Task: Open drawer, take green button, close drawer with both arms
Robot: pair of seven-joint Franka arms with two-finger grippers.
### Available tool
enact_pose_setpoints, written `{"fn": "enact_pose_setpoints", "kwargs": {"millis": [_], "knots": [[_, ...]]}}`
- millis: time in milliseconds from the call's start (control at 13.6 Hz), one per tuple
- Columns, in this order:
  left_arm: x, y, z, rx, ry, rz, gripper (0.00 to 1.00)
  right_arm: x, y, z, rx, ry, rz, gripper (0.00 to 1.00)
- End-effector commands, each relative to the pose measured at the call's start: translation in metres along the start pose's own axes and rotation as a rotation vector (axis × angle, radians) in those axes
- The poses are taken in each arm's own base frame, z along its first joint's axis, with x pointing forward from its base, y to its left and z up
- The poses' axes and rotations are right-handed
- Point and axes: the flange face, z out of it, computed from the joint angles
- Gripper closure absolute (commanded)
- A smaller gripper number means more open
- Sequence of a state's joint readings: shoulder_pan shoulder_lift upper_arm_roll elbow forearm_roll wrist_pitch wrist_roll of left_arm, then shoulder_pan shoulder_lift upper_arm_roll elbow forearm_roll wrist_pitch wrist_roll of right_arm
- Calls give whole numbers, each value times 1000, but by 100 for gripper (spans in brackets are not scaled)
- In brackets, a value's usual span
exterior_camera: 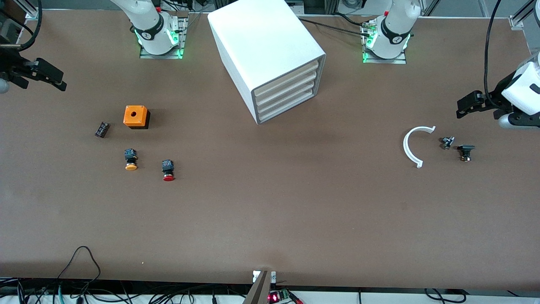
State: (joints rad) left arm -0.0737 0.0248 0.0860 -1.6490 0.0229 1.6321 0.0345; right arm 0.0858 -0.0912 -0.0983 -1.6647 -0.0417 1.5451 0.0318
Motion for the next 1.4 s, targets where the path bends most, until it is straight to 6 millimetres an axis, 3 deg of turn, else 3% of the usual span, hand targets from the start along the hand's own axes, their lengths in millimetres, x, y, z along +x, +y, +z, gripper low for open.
{"fn": "enact_pose_setpoints", "kwargs": {"millis": [0,514,1029,1322], "knots": [[2,-3,-3,-17,-11,20,0,-9,-3,-2,13,10,-5,0],[3,-3,-5,-15,-7,20,0,-26,-4,-1,15,8,-10,0],[3,5,-7,-17,-8,36,0,-25,-4,-3,15,16,-10,0],[21,27,28,-23,-67,69,0,-21,-5,-2,14,17,-15,0]]}}
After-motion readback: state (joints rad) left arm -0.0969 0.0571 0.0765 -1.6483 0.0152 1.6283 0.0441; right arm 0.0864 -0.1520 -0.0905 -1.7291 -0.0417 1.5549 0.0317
